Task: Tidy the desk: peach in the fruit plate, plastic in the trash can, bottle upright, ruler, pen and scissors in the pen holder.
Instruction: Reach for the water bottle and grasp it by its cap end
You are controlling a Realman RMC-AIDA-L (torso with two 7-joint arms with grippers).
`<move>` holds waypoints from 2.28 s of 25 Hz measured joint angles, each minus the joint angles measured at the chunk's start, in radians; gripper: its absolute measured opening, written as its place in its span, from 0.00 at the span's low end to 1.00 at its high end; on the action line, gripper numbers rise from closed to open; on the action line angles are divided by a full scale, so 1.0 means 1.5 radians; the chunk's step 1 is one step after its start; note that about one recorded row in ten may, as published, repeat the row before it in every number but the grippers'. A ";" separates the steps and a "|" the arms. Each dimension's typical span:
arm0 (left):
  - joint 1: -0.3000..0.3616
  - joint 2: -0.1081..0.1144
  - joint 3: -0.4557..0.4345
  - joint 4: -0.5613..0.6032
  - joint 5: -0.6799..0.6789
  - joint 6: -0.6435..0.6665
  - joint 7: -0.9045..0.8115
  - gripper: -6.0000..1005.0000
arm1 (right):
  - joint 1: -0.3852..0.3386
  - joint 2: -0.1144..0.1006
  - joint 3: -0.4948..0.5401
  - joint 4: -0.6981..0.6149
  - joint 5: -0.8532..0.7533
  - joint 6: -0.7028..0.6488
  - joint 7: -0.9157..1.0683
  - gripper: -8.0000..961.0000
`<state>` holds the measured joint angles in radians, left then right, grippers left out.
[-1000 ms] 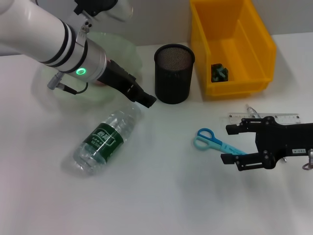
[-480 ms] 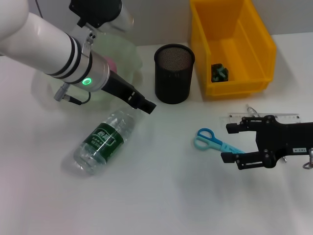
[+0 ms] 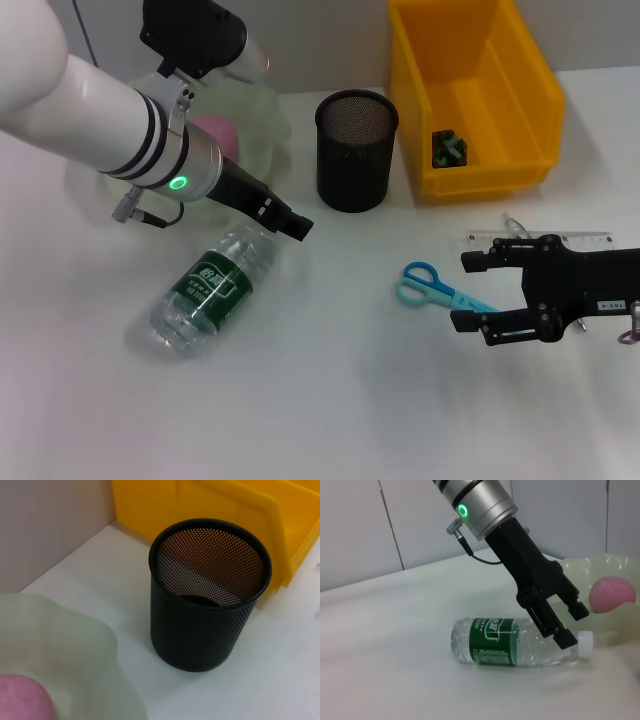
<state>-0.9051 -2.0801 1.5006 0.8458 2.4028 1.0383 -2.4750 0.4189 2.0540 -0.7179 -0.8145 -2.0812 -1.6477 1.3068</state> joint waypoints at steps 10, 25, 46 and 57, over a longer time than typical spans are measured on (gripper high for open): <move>0.010 0.000 0.021 -0.018 -0.008 -0.031 0.001 0.83 | 0.002 0.000 0.000 0.000 -0.001 0.000 0.001 0.83; 0.023 0.000 0.053 -0.028 -0.027 -0.050 0.008 0.83 | 0.004 0.000 0.000 0.000 -0.002 0.000 0.002 0.83; 0.027 0.000 0.074 -0.033 -0.103 -0.021 0.074 0.83 | 0.011 -0.002 -0.003 -0.001 -0.002 0.000 0.016 0.83; 0.025 0.000 0.096 -0.035 -0.112 -0.033 0.075 0.83 | 0.017 -0.004 0.000 0.000 -0.003 0.000 0.018 0.83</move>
<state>-0.8670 -2.0801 1.6443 0.7938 2.2341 0.9885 -2.3618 0.4449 2.0481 -0.7182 -0.8152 -2.0853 -1.6474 1.3340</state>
